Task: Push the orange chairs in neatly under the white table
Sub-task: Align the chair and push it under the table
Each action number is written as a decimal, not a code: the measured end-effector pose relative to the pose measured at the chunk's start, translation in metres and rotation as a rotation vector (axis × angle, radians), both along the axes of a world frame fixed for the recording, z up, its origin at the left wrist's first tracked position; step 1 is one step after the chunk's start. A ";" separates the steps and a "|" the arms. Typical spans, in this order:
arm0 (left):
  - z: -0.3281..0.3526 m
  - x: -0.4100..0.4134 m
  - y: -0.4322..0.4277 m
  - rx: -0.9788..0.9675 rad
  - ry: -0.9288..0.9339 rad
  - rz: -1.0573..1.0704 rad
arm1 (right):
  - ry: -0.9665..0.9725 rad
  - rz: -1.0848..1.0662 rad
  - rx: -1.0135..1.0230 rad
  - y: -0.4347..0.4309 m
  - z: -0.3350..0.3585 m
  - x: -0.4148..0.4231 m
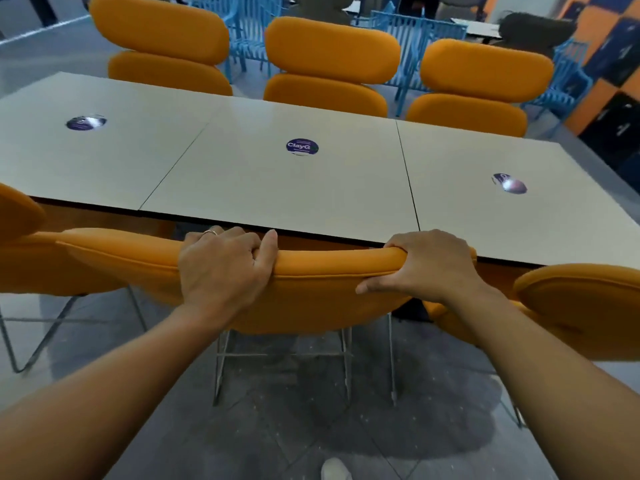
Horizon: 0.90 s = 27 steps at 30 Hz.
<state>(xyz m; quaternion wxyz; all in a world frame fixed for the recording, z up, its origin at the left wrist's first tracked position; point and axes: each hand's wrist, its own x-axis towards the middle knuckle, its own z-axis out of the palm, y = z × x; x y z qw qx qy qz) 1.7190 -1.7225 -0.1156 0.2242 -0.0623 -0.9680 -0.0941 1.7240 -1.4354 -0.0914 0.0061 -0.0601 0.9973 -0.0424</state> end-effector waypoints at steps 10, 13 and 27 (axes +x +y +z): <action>0.000 -0.008 -0.002 0.004 0.033 -0.029 | 0.036 -0.023 -0.018 -0.004 0.002 -0.003; 0.001 -0.012 -0.003 -0.019 0.034 -0.040 | 0.058 -0.018 -0.017 -0.004 0.000 -0.003; 0.002 -0.031 -0.059 -0.016 0.049 -0.125 | 0.140 -0.092 -0.004 -0.064 -0.004 0.009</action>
